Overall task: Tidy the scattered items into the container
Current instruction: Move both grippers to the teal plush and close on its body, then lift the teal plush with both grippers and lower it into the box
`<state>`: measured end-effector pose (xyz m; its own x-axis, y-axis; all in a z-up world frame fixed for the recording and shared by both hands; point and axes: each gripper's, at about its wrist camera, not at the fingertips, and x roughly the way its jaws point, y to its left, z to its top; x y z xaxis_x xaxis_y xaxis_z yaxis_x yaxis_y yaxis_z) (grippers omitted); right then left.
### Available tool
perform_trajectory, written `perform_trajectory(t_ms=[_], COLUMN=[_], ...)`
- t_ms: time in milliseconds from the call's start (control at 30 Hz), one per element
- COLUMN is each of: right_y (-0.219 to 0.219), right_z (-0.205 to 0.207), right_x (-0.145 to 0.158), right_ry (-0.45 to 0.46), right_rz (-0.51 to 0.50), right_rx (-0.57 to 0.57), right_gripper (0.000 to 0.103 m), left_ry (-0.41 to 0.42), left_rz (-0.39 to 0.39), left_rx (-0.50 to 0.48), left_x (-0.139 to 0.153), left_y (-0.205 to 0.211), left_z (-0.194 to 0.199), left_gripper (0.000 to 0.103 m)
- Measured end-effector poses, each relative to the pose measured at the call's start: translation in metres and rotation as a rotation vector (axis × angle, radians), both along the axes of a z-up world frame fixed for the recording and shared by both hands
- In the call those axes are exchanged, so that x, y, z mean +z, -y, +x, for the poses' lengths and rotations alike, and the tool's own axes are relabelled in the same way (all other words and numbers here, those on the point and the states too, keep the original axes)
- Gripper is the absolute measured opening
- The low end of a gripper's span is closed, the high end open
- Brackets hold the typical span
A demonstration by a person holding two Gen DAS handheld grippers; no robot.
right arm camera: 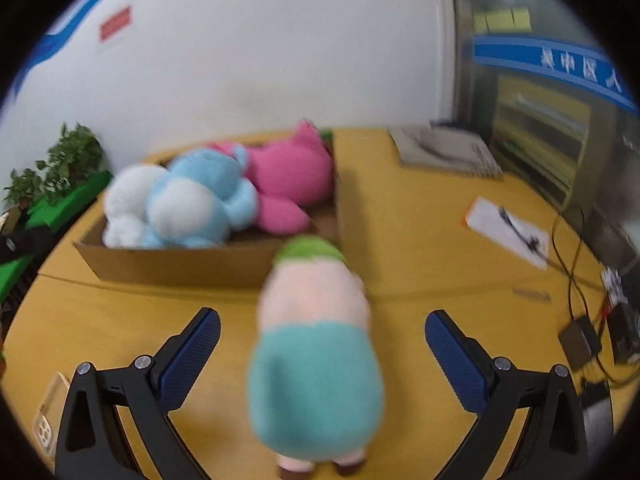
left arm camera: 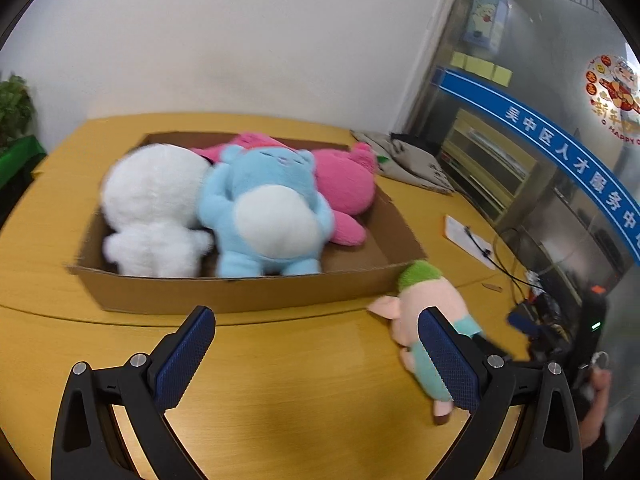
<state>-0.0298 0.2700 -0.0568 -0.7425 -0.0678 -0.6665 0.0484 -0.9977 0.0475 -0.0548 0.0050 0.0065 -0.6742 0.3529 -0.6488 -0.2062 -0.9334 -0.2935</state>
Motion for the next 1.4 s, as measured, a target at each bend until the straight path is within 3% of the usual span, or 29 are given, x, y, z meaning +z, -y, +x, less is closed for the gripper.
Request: perform_trajectory(t_ms=[100,200,233,333,567,600,633,667,767,933,1033,1133,1233,1333,1400], right_y=[0.0,0.001,0.003,0.014,0.004,0.004,0.003,0.0,-0.002,0.012,0.025,0.04,0.047,0.046,0.044], right_z=[-0.008,-0.013,-0.013,-0.005,0.01,0.012,0.015,0.016,0.017,-0.001,-0.036,-0.085,-0.137,-0.174,-0.175], right_x=[-0.032,-0.055,-0.06,-0.062,-0.064,-0.064,-0.065,-0.065,-0.06,-0.016,0.025,0.048,0.034,-0.006,-0.029], right_ry=[0.073,0.13,0.139,0.099,0.063,0.057,0.05,0.041,0.007,-0.132,-0.219,-0.286,-0.305,-0.195,-0.116], right_rz=[-0.015,-0.149,-0.156,-0.122,-0.19,-0.193,-0.204,-0.216,-0.229,-0.264,-0.257,-0.23,-0.208,-0.158,-0.141], right_rx=[0.028,0.111,0.133,0.167,0.214,0.217,0.215,0.216,0.236,0.28,0.312,0.321,0.297,0.246,0.22], right_gripper=[0.102,0.101,0.096,0.089,0.081,0.08,0.079,0.079,0.077,0.077,0.077,0.077,0.078,0.078,0.079], left_ry=[0.03,0.055,0.059,0.089,0.207,0.226,0.238,0.246,0.205,0.002,-0.095,-0.127,-0.035,0.072,0.081], left_rz=[0.005,0.009,0.007,-0.003,0.054,0.101,0.139,0.168,0.127,0.088,0.043,-0.011,-0.037,-0.09,-0.065], left_rx=[-0.053,-0.11,-0.126,-0.176,-0.309,-0.329,-0.359,-0.384,-0.371,-0.344,-0.321,-0.307,-0.312,-0.339,-0.371], left_x=[-0.008,-0.016,-0.018,-0.031,-0.077,-0.082,-0.083,-0.083,-0.065,0.007,0.042,0.056,0.03,-0.021,-0.044], left_y=[-0.023,-0.045,-0.05,-0.074,-0.125,-0.127,-0.129,-0.13,-0.131,-0.113,-0.107,-0.11,-0.112,-0.128,-0.133], left_z=[-0.019,-0.035,-0.04,-0.06,-0.085,-0.087,-0.087,-0.087,-0.079,-0.083,-0.11,-0.162,-0.228,-0.256,-0.258], left_gripper=[0.103,0.103,0.103,0.103,0.101,0.093,0.074,0.066,0.064,0.064,0.064,0.064,0.064,0.063,0.065])
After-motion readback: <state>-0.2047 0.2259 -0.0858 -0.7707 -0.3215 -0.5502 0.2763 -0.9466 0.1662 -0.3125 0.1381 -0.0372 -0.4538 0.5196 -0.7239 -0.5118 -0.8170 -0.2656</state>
